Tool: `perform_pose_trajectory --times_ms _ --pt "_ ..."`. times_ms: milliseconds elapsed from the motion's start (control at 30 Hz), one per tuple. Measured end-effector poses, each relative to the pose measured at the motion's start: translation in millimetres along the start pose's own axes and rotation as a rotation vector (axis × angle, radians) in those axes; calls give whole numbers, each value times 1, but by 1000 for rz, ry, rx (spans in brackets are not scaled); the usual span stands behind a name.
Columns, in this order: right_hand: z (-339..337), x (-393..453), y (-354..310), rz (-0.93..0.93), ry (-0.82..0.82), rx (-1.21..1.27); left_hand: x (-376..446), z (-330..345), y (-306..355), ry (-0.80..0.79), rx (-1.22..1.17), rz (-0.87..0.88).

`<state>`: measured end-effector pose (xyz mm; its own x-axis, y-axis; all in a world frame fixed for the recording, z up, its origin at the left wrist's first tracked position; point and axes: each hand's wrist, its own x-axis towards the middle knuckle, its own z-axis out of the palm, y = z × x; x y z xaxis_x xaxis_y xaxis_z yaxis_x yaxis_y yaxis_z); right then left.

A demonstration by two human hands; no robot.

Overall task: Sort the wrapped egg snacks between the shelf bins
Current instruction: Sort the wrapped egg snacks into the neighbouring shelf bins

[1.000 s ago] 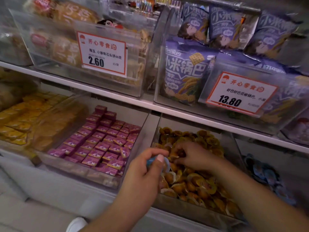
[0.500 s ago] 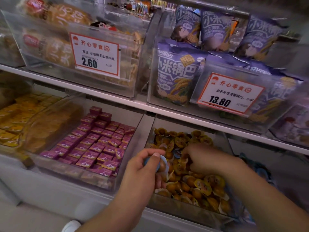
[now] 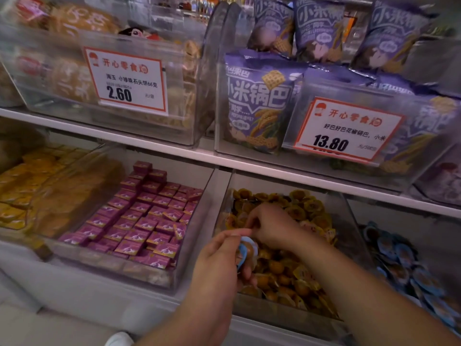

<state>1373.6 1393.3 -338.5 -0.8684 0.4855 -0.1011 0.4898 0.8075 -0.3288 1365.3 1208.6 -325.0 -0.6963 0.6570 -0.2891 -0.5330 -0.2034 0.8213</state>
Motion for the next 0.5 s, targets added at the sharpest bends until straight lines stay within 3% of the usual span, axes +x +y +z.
perform_pose_trajectory --times_ms 133,267,367,433,500 --pt "-40 -39 10 70 274 306 7 9 -3 -30 0 -62" --pt "-55 -77 12 -34 120 707 20 14 -2 -200 120 -131" --pt "-54 -71 12 31 105 840 25 15 -2 -218 211 -118" --pt "-54 -52 18 122 53 781 29 13 -2 -170 222 -85" --pt "-49 -29 27 86 -65 321 29 10 1 -163 218 -72"
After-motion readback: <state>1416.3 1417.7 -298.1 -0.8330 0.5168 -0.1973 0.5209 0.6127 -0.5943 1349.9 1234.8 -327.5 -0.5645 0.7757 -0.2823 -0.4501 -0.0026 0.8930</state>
